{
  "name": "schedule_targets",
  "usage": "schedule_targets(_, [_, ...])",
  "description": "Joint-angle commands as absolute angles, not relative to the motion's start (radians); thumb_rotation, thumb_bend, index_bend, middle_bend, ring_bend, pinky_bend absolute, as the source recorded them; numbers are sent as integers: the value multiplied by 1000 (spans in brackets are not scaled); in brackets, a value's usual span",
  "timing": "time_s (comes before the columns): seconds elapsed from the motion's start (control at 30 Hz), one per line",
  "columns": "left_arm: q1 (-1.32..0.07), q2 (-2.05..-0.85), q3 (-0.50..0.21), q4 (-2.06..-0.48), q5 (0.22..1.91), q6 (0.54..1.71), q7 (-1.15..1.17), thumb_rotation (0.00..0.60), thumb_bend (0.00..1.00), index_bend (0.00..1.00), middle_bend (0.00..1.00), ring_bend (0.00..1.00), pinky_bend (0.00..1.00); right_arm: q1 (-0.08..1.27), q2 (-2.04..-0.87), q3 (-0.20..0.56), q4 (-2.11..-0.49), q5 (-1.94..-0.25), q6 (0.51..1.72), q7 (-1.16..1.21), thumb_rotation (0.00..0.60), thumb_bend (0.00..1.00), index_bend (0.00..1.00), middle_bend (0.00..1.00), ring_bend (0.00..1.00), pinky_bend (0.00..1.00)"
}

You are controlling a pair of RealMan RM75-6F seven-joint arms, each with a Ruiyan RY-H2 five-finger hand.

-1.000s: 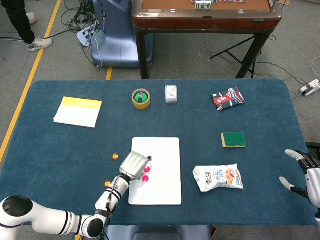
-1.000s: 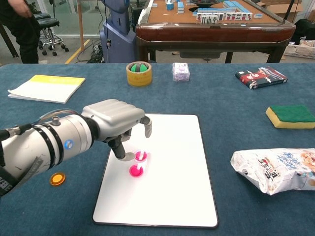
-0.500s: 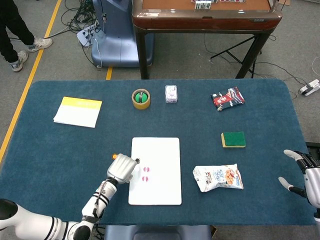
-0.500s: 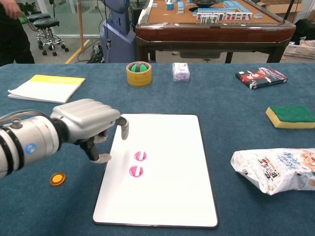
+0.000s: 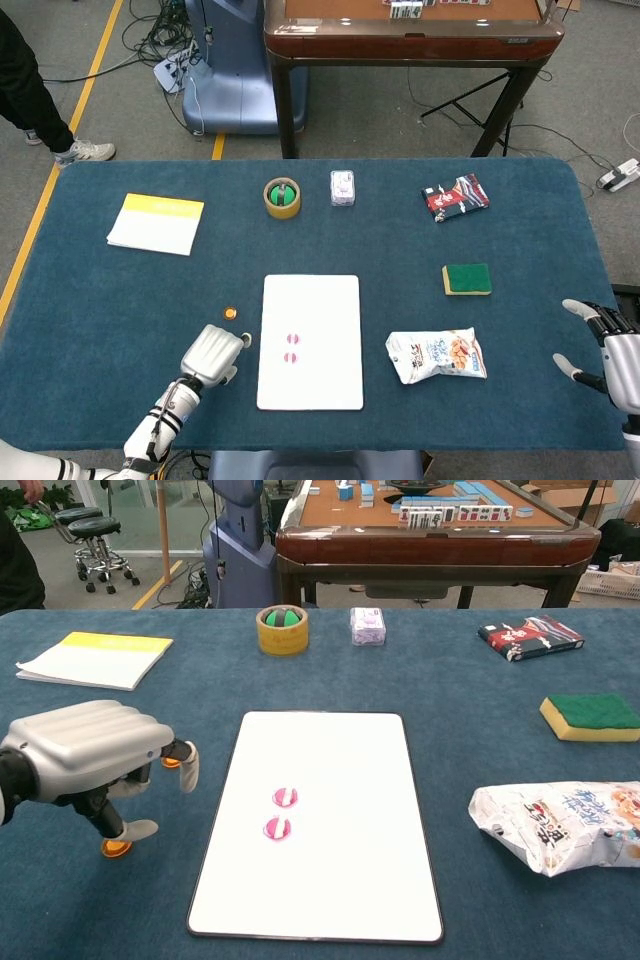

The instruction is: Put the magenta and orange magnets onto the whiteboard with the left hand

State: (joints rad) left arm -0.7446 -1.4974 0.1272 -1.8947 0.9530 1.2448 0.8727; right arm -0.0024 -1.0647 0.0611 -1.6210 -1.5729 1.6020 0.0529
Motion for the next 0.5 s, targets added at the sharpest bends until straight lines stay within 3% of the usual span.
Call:
schedule_targets(0.03, [-737,-1497,129,-1889,960,1238,869,600,309,464,1000,1000,1000,-1,-1065,60,-1622,-1574,1600,49,600,57,262,315,305,423])
schedule_targets(0.5, [-680,-1487,155,-1859,987,1214,849,600,309,471,1000,1000,1000,2,-1065,60,-1624,-1570,1594,45,600,57,262,315,305,423])
